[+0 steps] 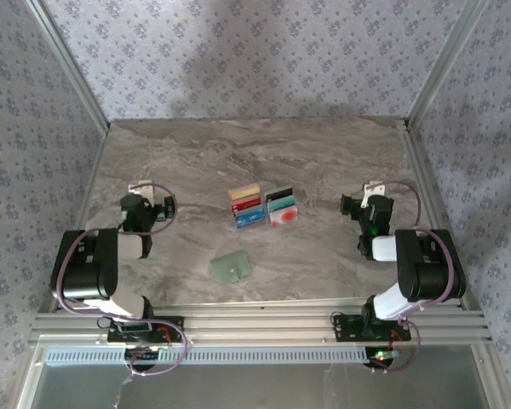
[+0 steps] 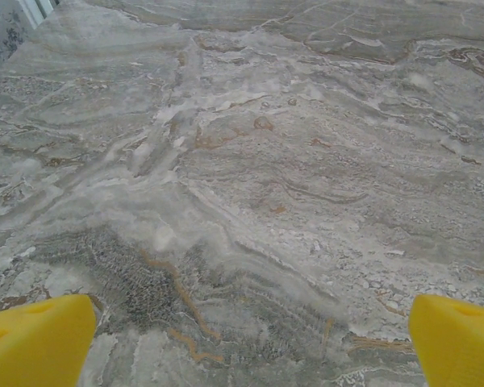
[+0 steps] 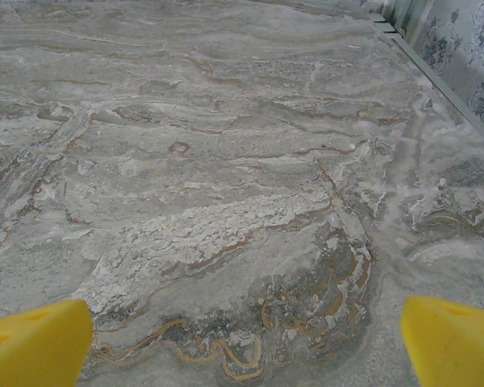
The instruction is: Put the credit cards into the card holder
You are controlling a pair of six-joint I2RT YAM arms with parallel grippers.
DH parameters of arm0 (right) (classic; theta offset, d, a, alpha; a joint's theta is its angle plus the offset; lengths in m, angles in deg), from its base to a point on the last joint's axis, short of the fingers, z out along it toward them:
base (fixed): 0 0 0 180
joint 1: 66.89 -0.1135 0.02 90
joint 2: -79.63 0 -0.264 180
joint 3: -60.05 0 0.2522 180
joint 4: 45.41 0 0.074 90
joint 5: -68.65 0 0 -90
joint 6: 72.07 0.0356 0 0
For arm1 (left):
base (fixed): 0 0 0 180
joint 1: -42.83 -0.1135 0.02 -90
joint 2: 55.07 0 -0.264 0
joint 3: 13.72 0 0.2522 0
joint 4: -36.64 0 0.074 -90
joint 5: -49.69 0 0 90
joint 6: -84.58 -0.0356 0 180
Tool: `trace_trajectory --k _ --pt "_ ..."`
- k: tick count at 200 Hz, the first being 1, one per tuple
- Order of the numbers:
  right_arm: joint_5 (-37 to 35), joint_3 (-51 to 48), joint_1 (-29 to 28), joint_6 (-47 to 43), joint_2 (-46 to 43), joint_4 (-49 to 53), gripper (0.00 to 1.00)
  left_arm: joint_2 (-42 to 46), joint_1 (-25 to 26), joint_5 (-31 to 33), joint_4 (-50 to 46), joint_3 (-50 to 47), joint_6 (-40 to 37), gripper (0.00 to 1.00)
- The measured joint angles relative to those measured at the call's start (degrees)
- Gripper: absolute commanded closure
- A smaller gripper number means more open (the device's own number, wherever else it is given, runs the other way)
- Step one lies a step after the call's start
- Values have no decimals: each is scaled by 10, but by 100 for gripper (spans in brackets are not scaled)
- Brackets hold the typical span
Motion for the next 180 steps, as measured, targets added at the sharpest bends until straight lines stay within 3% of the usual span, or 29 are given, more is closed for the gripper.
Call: trace_trajectory --k 42,78,108,136,155,180 --pt "-3 0 0 0 0 0 0 4 -3 8 -14 3 5 0" --pt "-73 15 -47 -10 -55 70 0 89 47 97 -135 55 9 0" --pt "-103 98 -84 7 -166 207 0 143 86 161 -325 200 93 0" --pt "-136 184 -67 162 -253 363 0 174 85 154 -432 280 182 0" --pt "-146 219 -33 282 -273 475 0 213 85 105 -461 250 231 0" --pt "-123 205 -24 340 -293 552 6 238 94 38 -493 199 266 5"
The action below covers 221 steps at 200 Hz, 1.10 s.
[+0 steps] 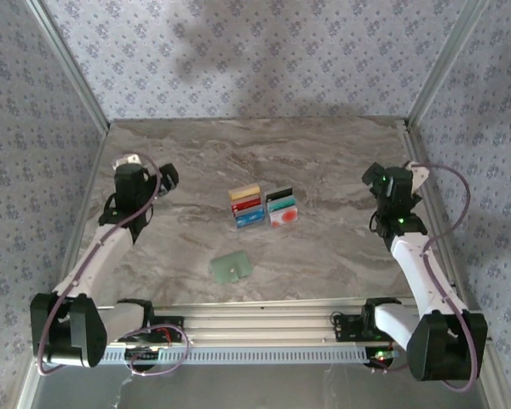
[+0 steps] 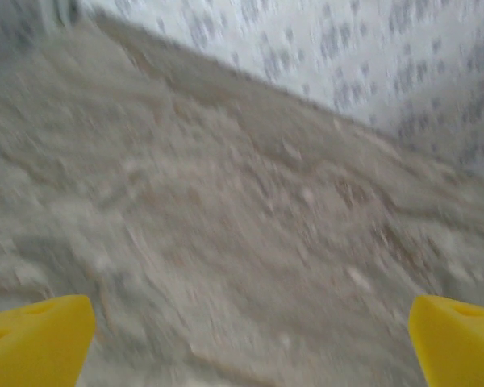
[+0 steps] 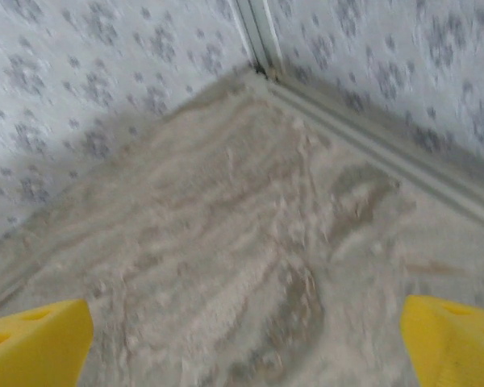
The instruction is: Put the credit cards into the card holder
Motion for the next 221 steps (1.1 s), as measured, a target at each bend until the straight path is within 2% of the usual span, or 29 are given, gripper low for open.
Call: trace_trajectory --k 24,76,98,124,155,221 --pt "22 -21 -46 22 -41 45 17 16 44 -38 -30 -33 14 11" --pt "36 -39 -194 41 -58 92 49 54 210 -59 -51 -89 42 36" --pt "36 -57 -278 40 -30 94 63 37 255 -56 -62 -101 47 46" --pt "32 -59 -380 31 46 89 74 29 266 -51 -64 -122 50 54" --pt "28 -38 -460 9 147 79 79 29 271 -46 -63 -145 53 56" --pt "57 47 -500 -22 301 32 80 -29 299 -46 -44 -148 53 57"
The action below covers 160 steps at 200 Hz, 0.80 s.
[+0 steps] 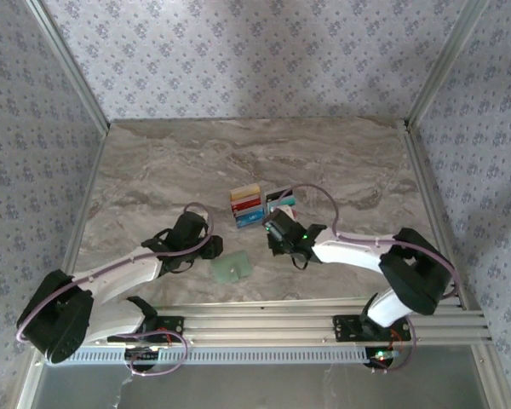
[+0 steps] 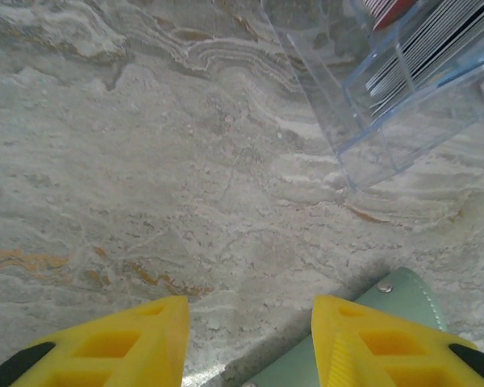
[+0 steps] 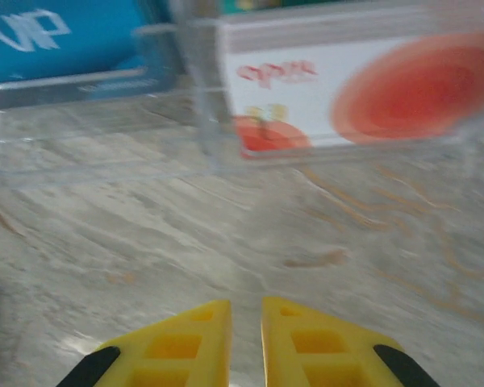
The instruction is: Put the credit cards into the card holder
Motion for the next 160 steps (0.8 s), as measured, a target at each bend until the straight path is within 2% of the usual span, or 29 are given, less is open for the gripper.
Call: trace_trajectory --k 72,160 --pt "10 45 -9 -10 71 -20 84 -12 4 2 7 0 0 57" --pt "-23 56 -2 -22 109 -49 86 -7 11 15 7 0 2 54"
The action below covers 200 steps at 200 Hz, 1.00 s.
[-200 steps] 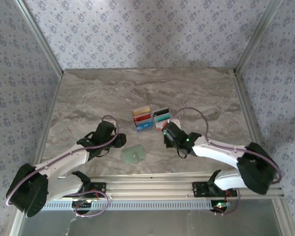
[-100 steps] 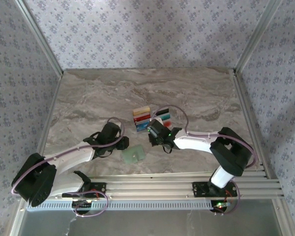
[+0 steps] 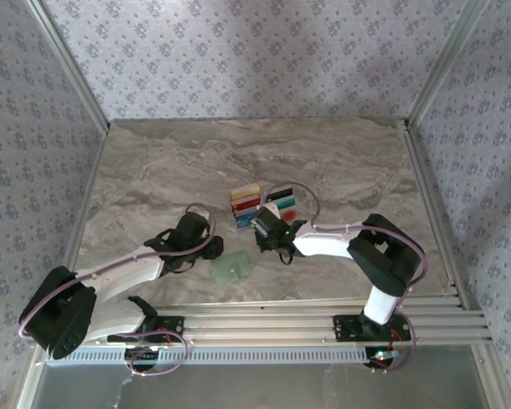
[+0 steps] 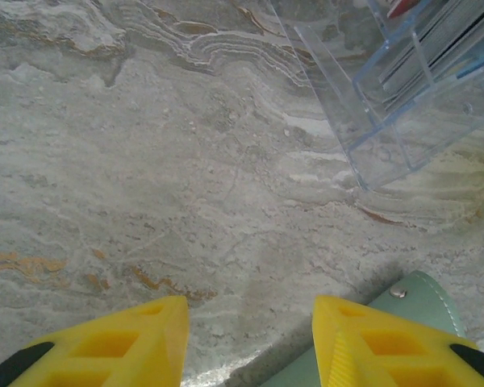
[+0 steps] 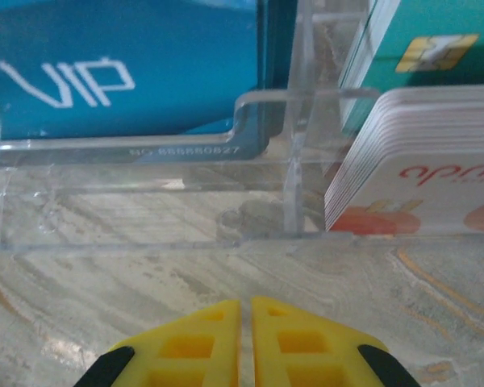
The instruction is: Put the credit cards into the card holder
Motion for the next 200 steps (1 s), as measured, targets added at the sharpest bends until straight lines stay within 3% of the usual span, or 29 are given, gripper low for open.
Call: trace_trajectory --k 152,200 --pt "24 32 44 -10 62 -115 86 -1 24 19 -12 -3 14 41" --pt "23 19 35 -10 12 -106 81 -2 30 20 -11 -3 13 39"
